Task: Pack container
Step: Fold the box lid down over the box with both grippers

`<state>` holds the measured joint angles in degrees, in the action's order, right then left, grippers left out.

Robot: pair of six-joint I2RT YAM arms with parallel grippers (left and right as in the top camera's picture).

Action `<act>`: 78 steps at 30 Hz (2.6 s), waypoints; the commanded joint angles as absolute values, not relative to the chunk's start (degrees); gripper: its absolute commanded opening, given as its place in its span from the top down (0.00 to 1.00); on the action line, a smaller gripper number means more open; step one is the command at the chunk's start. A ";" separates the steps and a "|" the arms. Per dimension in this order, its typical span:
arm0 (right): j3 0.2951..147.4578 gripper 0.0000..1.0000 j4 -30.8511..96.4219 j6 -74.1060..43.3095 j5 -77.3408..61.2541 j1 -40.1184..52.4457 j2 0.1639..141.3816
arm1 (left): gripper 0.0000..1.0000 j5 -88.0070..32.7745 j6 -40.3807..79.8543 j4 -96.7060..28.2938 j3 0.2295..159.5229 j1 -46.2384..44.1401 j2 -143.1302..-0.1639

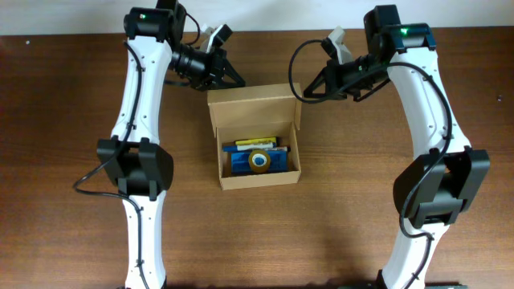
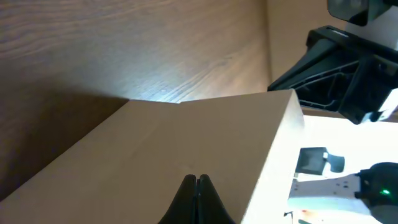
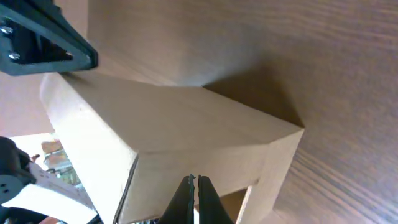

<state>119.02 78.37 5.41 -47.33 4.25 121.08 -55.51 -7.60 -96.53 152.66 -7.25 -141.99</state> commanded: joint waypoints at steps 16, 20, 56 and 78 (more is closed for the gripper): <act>119.20 0.96 79.31 7.73 -40.21 9.76 117.43 | 0.99 -40.10 -3.20 -96.73 144.09 -12.67 -131.48; 119.20 0.96 80.27 8.88 -40.12 9.80 115.92 | 0.99 -37.12 -3.25 -96.73 137.69 -13.47 -128.20; 104.07 0.96 82.67 3.55 -14.35 25.89 110.41 | 0.98 -10.66 3.33 -74.06 84.58 -19.51 -101.54; 98.17 0.96 73.49 2.76 -14.31 23.64 109.82 | 0.98 -7.38 5.80 -67.00 87.48 -17.63 -99.96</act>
